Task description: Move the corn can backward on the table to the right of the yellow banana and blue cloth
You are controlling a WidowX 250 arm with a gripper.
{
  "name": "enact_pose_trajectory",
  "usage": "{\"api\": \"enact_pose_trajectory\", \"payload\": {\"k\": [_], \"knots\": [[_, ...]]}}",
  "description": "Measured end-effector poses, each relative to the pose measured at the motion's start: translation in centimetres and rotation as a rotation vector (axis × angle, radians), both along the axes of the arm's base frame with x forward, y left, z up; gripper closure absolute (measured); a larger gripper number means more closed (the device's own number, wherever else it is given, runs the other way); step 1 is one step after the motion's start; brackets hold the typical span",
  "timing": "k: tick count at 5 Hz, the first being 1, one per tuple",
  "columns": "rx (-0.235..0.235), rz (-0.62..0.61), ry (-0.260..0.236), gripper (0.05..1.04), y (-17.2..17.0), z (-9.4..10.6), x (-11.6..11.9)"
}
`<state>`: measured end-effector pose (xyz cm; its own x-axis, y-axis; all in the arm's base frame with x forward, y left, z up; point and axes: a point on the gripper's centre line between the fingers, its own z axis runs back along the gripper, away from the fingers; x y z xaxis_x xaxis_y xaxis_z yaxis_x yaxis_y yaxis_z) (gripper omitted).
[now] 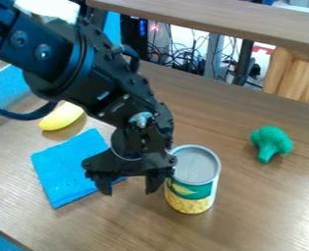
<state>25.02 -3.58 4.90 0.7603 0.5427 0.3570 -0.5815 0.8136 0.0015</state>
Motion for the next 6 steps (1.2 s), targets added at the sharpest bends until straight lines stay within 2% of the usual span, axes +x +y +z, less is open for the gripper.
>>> {"api": "enact_pose_trajectory", "payload": {"k": [1,2,3,4,6], "knots": [[-0.006,-0.075,0.000,0.083,-2.5,1.0,-1.3],[-0.019,-0.108,0.018,0.083,-4.6,1.2,-2.4],[-0.026,-0.137,0.012,0.083,-6.9,1.3,-1.9],[-0.025,-0.101,0.021,0.083,-8.1,0.5,-1.0],[-0.009,-0.022,0.026,0.083,-8.4,-0.1,0.2]]}}
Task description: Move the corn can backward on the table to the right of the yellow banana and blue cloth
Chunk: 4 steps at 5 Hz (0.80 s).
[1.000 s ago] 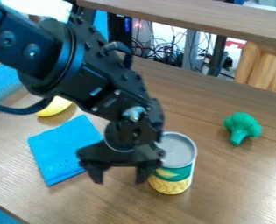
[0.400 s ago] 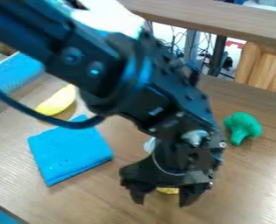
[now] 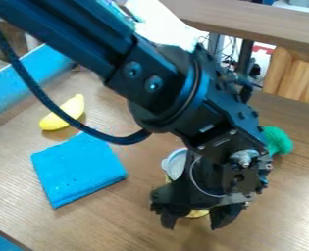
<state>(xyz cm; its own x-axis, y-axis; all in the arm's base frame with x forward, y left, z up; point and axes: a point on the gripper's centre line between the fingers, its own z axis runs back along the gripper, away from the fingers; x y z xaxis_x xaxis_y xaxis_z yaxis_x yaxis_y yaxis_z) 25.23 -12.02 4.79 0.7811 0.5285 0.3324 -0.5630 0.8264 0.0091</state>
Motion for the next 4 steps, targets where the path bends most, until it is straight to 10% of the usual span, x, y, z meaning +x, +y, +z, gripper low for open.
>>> {"api": "enact_pose_trajectory", "payload": {"k": [4], "knots": [[-0.026,0.249,-0.017,0.083,7.3,0.9,3.6]]}}
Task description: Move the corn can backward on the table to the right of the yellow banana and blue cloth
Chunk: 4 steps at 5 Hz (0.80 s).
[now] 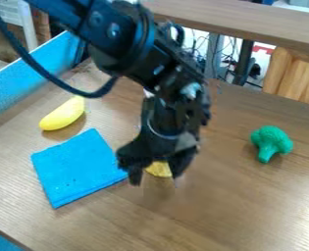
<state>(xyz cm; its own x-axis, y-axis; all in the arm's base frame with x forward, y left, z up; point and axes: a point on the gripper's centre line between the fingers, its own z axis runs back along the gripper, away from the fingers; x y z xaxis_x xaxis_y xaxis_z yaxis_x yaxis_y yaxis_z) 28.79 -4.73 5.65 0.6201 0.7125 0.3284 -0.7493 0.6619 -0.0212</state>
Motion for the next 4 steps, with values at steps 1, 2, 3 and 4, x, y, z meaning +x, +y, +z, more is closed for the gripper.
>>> {"api": "enact_pose_trajectory", "payload": {"k": [1,2,3,4], "knots": [[-0.009,0.042,0.004,0.083,1.3,-0.1,1.1],[-0.009,0.077,0.009,0.083,2.5,-0.4,2.0],[-0.004,0.107,0.017,0.083,3.8,-0.7,3.3],[-0.004,0.134,0.017,0.083,5.2,-0.5,4.3]]}}
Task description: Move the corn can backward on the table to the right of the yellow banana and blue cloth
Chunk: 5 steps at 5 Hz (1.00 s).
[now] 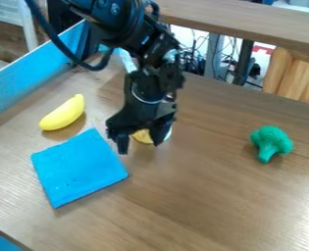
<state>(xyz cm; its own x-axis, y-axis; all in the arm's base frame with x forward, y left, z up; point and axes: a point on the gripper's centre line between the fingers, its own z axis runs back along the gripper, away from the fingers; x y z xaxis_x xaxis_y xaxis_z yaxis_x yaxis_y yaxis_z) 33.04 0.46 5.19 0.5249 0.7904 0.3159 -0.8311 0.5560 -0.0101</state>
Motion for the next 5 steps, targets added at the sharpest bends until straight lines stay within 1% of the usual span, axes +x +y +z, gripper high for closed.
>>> {"api": "enact_pose_trajectory", "payload": {"k": [1,2,3,4,5], "knots": [[-0.013,0.010,0.000,0.083,1.2,0.4,0.4],[-0.036,-0.034,0.007,0.083,1.0,0.5,-0.2],[-0.100,-0.179,-0.058,0.083,-0.3,3.6,-2.3],[-0.161,-0.346,-0.064,0.083,-1.4,6.3,-5.5],[-0.247,-0.588,-0.023,0.083,-2.7,9.3,-9.2]]}}
